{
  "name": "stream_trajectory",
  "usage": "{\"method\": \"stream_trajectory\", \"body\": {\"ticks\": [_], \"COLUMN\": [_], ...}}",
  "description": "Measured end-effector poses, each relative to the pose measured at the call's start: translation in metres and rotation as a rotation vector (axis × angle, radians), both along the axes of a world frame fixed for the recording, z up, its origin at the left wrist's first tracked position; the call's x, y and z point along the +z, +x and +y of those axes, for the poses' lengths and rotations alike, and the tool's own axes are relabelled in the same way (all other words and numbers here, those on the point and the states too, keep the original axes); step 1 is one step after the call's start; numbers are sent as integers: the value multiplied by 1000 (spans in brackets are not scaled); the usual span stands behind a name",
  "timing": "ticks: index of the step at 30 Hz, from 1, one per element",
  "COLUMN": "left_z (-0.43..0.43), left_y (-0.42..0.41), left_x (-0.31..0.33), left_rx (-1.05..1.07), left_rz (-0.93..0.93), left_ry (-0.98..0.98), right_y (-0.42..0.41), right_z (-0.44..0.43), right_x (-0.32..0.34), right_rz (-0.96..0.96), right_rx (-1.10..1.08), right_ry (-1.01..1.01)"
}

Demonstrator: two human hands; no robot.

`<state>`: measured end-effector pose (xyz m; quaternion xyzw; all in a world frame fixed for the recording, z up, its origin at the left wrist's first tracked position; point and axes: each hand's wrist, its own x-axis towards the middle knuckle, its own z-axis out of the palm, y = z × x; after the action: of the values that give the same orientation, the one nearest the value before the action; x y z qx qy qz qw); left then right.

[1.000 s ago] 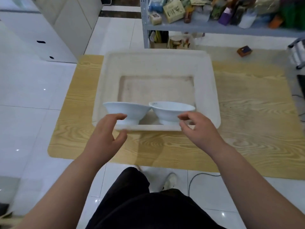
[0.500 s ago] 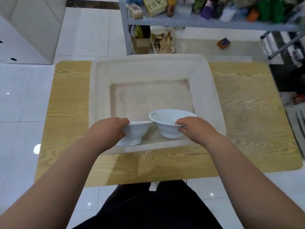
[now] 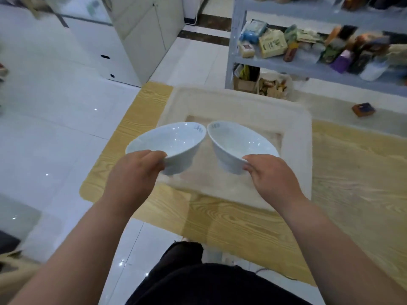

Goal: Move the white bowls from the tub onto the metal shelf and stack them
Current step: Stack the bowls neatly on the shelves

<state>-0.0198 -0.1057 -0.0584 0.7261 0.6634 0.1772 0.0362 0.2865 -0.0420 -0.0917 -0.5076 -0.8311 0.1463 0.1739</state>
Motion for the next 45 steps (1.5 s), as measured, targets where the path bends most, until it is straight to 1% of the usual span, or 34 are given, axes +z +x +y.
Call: {"method": "stream_trajectory", "body": {"ticks": [3, 6, 9, 16, 20, 26, 30, 34, 38, 39, 41, 43, 45], "left_z": [-44, -96, -155, -293, -372, -489, -557, -605, -635, -641, -650, -653, -657], "left_y": [-9, -31, -54, -96, -123, -150, -150, -147, -154, -158, -167, -174, -186], "left_x": [13, 18, 16, 6, 2, -5, -10, -20, -32, -33, -34, -30, -23], "left_rx": [145, 248, 416, 790, 963, 1295, 1492, 1688, 1869, 1910, 2010, 2043, 2122], "left_rz": [38, 81, 101, 72, 49, -78, -142, -199, -194, -188, -118, -97, -73], "left_ry": [73, 65, 64, -16, -36, -21, 43, 41, -9, -19, -37, -69, -94], "right_y": [-26, -62, -103, -227, -308, -427, -494, -549, -610, -629, -667, -695, -730], "right_z": [4, -5, -24, -84, -138, -239, -311, -375, -427, -439, -464, -480, -504], "right_x": [11, 21, 28, 37, 44, 37, 36, 40, 32, 29, 19, 9, 7], "right_rz": [35, 59, 84, 2, -69, -136, -179, -150, -101, -87, -48, -39, -7], "right_rx": [159, 324, 471, 824, 999, 1238, 1419, 1615, 1783, 1823, 1945, 2010, 2114], "right_ry": [72, 92, 73, 64, 107, 117, 126, 149, 211, 215, 208, 227, 242]}}
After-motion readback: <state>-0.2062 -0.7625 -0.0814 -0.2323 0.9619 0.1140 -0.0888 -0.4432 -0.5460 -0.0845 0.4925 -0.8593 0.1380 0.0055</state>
